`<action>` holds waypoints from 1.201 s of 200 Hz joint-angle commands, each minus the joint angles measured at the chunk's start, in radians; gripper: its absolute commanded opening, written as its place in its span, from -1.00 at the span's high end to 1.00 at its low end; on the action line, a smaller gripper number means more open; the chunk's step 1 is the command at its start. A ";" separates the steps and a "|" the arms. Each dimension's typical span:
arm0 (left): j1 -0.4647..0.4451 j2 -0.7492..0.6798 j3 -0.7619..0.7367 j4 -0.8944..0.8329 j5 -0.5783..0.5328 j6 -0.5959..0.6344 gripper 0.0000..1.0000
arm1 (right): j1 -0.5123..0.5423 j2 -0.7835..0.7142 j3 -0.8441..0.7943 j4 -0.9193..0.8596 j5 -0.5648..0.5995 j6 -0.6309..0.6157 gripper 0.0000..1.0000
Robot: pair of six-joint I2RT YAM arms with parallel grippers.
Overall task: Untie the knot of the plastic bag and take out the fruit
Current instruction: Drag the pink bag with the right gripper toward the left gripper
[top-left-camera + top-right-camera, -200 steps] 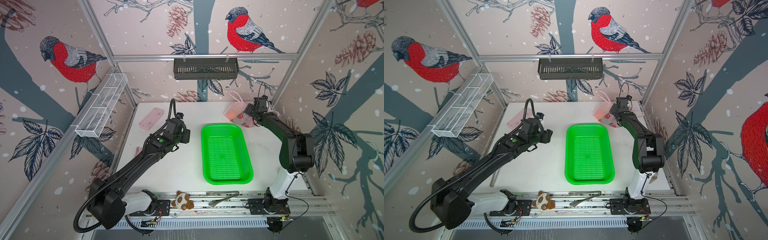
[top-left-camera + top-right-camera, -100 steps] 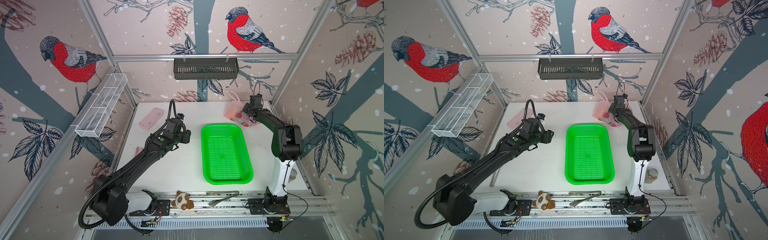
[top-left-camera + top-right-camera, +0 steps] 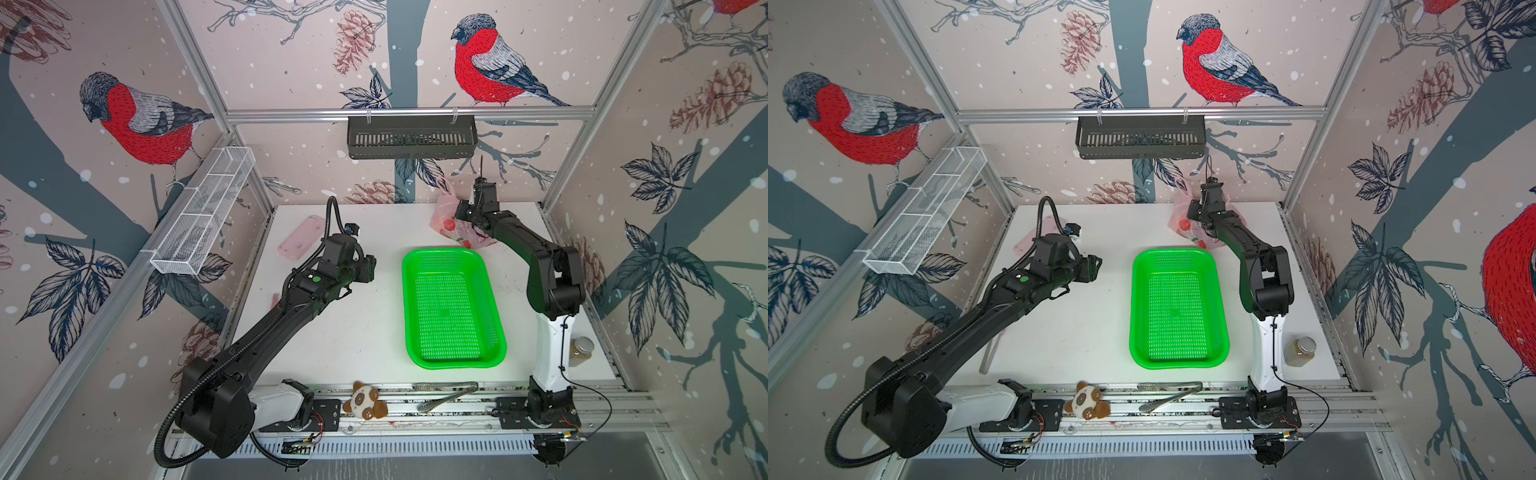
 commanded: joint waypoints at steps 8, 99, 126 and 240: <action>0.002 -0.027 -0.005 0.008 -0.013 -0.033 -0.27 | 0.078 0.010 0.031 0.016 -0.118 -0.039 0.93; 0.067 -0.234 -0.020 -0.170 -0.108 -0.143 -0.32 | 0.384 0.013 0.073 0.008 -0.242 -0.095 0.93; 0.132 -0.304 -0.049 -0.188 -0.079 -0.163 -0.35 | 0.475 -0.011 0.033 0.016 -0.262 -0.104 0.93; 0.232 -0.294 -0.056 -0.161 0.066 -0.145 -0.36 | 0.666 -0.400 -0.477 0.086 -0.075 -0.112 0.33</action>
